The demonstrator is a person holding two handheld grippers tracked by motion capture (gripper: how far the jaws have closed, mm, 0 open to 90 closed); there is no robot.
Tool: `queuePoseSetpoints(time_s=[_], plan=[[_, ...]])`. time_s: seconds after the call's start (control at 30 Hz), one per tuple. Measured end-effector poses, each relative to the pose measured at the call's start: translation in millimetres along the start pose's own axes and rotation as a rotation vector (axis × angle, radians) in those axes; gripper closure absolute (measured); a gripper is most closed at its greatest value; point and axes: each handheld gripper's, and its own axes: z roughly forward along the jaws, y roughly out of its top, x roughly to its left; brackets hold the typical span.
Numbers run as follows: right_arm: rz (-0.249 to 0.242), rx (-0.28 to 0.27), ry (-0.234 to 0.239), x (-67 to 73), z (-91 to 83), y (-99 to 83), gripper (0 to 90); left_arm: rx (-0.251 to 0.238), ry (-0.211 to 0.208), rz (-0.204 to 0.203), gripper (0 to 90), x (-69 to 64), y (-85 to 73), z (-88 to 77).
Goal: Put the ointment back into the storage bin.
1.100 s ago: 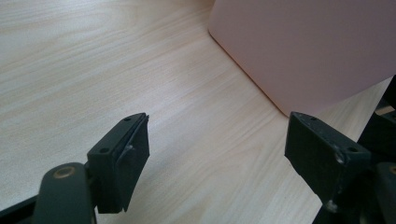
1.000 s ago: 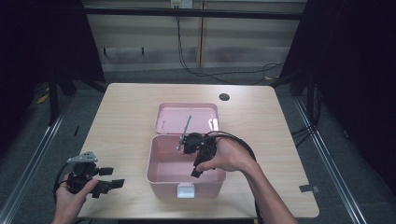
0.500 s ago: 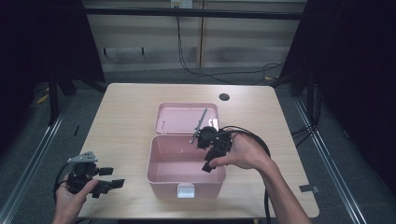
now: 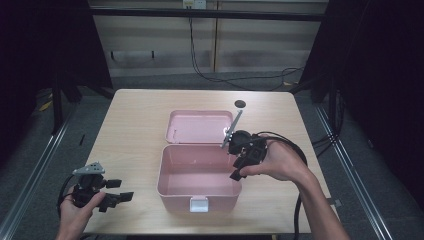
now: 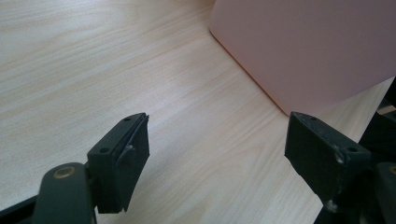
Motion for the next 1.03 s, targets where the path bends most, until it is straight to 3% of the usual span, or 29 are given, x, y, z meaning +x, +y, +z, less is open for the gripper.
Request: queuePoseSetpoints(time_s=[0.47, 0.8, 1.03], plan=[[0.074, -0.049, -0.031, -4.1, -7.8, -39.4, 53.6, 0.000, 0.002, 0.000, 21.9, 0.0, -0.1, 0.1], [0.204, -0.081, -0.034, -13.5, 18.1, -87.5, 47.3, -0.002, 0.006, -0.004, 21.9, 0.2, 0.2, 0.6], [0.281, -0.103, -0.031, -19.0, 39.0, -111.4, 45.9, -0.002, 0.008, -0.007, 21.8, 0.5, 0.0, 0.6]])
